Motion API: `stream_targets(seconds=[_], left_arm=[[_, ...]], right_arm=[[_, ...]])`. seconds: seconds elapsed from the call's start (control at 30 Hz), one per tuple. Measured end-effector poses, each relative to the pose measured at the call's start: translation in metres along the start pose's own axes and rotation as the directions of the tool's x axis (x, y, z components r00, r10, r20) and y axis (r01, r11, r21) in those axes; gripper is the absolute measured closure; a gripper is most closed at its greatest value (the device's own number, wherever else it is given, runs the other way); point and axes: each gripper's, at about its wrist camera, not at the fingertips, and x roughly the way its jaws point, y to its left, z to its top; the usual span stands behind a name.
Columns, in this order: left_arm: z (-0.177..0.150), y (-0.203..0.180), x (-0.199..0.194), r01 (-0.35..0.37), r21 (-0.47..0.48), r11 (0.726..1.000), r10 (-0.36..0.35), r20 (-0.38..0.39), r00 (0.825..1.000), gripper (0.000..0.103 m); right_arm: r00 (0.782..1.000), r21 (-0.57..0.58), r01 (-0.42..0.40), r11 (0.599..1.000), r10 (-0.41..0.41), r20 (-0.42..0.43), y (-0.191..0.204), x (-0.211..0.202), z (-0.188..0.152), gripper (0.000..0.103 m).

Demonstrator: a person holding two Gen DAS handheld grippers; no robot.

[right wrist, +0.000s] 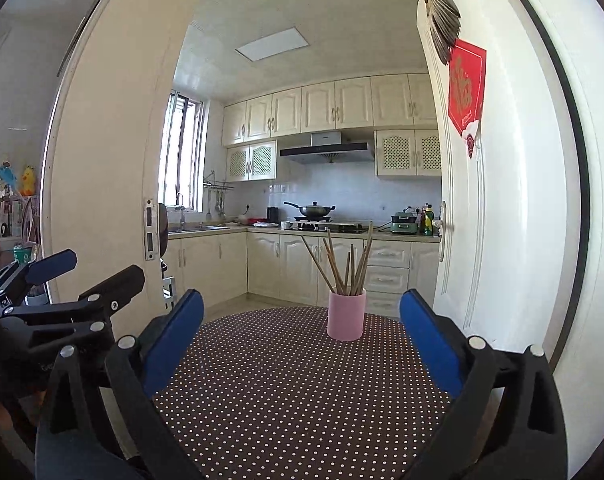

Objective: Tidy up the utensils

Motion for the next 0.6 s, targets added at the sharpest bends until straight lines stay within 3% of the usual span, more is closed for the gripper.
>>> stream_targets(seconds=[0.6], left_arm=[[-0.006,-0.002,0.009,-0.030,0.013,0.999,0.030,-0.007,1.000,0.008]], right_arm=[[1.000,-0.007,0.020,1.000,-0.020,-0.010,0.004,0.004,-0.012,0.008]])
